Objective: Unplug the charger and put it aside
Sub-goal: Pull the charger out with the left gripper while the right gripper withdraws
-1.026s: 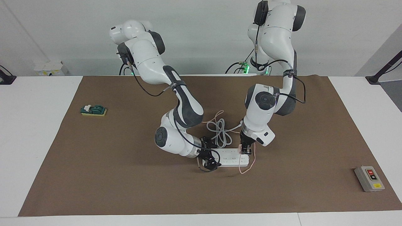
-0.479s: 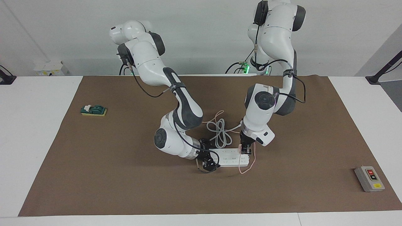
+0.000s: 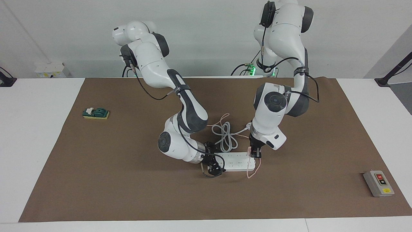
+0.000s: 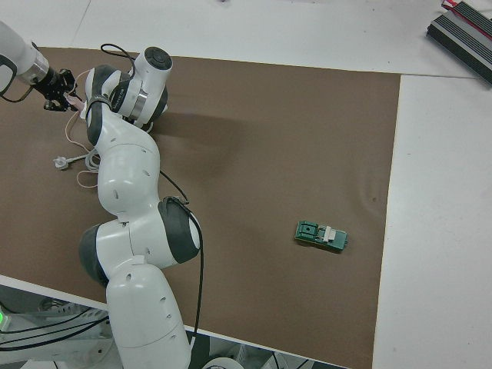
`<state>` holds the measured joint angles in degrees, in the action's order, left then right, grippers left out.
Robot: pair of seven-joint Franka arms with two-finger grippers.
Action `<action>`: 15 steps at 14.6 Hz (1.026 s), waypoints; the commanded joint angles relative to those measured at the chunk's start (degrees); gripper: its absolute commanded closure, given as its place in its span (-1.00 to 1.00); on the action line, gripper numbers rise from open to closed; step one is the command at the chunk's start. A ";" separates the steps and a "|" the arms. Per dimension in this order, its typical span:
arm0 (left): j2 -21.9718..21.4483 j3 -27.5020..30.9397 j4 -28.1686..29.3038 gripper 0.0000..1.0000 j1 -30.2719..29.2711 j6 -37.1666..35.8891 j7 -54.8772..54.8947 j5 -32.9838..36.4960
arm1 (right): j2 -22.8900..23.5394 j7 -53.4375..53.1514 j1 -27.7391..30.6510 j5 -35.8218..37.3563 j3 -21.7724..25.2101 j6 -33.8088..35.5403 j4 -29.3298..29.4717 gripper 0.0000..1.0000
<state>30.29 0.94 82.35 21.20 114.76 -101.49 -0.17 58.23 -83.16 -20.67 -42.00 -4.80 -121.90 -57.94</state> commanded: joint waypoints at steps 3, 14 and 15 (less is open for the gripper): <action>-8.13 -0.24 -0.70 1.00 -10.63 -11.19 19.08 -3.68 | 0.66 1.25 -0.51 0.26 0.06 -1.15 0.37 -0.58; -17.45 0.29 16.23 1.00 -26.29 -8.88 79.19 -3.17 | -21.29 6.84 3.70 12.62 7.00 24.13 -7.10 -1.00; -18.33 0.20 18.79 1.00 -27.00 -6.15 82.99 -3.17 | -23.92 11.49 4.49 14.74 7.09 27.38 -7.53 -1.00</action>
<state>17.06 1.55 92.29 -3.68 102.78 -26.96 -3.53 41.22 -78.77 -17.39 -31.21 2.23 -98.51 -60.13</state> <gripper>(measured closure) 0.714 0.000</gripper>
